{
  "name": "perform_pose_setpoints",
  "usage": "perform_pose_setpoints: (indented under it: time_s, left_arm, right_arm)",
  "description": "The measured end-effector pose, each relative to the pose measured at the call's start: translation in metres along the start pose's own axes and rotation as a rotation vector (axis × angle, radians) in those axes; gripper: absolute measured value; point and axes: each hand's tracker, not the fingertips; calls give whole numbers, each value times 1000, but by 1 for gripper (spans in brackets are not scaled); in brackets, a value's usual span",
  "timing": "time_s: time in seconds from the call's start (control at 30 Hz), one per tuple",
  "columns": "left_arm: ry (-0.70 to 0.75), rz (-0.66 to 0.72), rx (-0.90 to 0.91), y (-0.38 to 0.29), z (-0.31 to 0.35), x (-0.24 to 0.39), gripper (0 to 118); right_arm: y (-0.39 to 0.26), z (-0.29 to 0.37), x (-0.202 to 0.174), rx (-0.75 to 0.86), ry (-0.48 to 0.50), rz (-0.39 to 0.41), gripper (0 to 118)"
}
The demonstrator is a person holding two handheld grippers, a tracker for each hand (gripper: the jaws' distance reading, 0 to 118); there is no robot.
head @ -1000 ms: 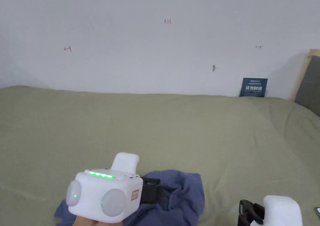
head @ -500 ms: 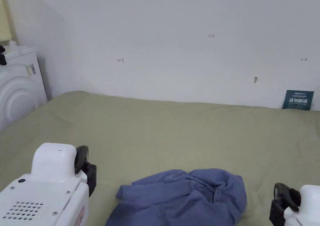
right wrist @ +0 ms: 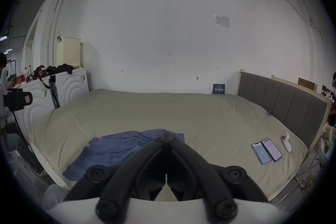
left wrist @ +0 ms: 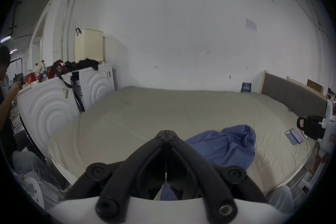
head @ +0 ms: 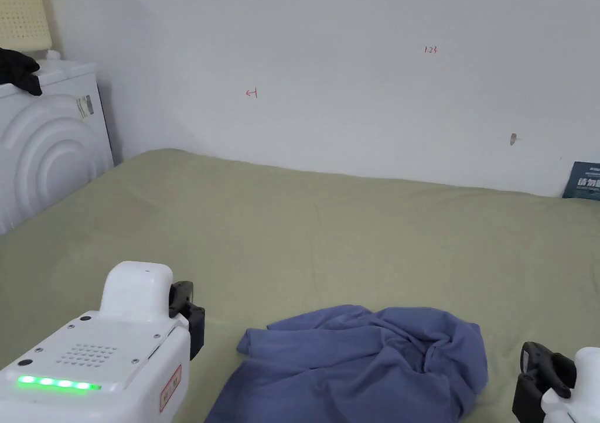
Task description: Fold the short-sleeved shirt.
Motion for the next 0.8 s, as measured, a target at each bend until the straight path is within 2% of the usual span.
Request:
perform_pose_setpoints:
  time_s: [0.33,0.37,0.4,0.43,0.47,0.5,0.53,0.63,0.7,0.73,0.77,0.8]
  left_arm:
    - [-95,-24,-422,-33,-177,14,0]
    - [-93,-23,-470,-38,-198,16,15]
    - [-91,-15,-506,-42,-214,18,52]
    - [-96,-1,-554,-47,-232,19,109]
    - [-101,6,-613,-53,-251,20,118]
    - [-94,8,-646,-61,-266,23,112]
    - [-47,21,-585,-68,-272,28,111]
    - [0,-29,-652,-94,-295,47,111]
    - [-22,-28,-679,-78,-266,44,107]
    - [-29,-36,-696,-79,-259,48,92]
    - [-59,-39,-701,-81,-248,52,71]
    - [-71,-29,-681,-101,-286,40,61]
  right_arm:
    - [-31,-52,-1,-128,17,13,2]
    - [-34,-57,1,-146,19,9,2]
    - [-36,-61,2,-160,24,3,2]
    - [-39,-66,4,-173,26,2,2]
    - [-43,-70,5,-190,21,9,2]
    - [-46,-74,7,-201,19,16,2]
    - [-49,-77,8,-213,16,23,2]
    - [-58,-84,13,-244,8,33,2]
    - [-61,-88,17,-263,8,36,2]
    - [-62,-89,18,-271,4,36,2]
    - [-63,-90,20,-277,0,36,2]
    - [-63,-90,22,-279,2,32,2]
